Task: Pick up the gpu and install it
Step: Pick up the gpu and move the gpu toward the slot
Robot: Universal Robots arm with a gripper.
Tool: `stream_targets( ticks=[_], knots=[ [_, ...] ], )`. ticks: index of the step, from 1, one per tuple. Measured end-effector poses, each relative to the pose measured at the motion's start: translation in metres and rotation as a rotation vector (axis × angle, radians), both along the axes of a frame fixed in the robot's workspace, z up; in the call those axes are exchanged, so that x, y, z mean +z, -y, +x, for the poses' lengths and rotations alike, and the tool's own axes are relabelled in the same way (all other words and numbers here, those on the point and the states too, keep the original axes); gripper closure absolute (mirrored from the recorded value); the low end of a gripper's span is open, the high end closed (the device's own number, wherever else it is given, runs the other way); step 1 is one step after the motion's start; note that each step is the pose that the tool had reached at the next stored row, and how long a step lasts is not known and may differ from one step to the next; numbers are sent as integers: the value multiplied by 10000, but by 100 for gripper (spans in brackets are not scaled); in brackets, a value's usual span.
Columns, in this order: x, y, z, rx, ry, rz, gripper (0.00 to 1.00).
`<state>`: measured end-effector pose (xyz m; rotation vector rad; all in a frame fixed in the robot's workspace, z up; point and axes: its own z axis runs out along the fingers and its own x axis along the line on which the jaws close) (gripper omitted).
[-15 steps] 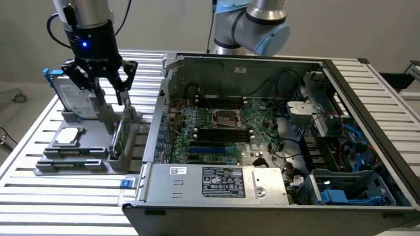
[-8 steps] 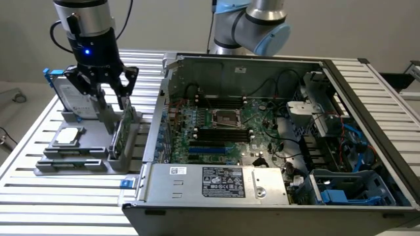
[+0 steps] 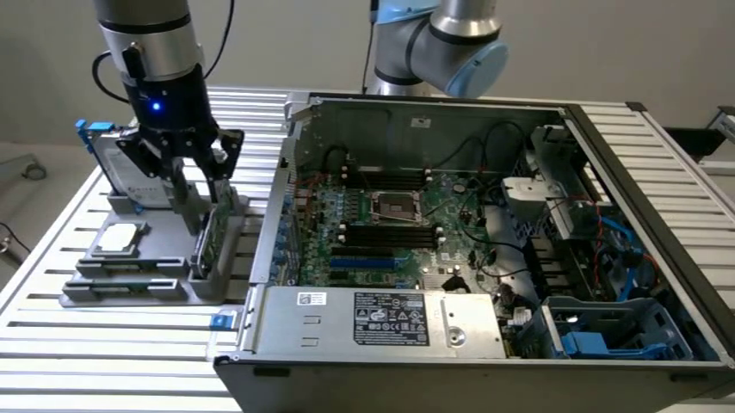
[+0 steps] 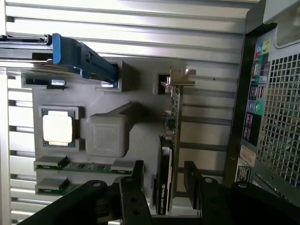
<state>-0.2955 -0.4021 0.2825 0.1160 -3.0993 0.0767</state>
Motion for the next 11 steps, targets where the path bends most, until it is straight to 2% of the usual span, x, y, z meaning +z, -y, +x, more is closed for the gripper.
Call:
stream_targets(
  ticks=[6, 11],
  knots=[
    [-109, 73, 1, 0, 10, 1, 52],
    [-200, 103, 16, 0, 18, -2, 52]
  ],
)
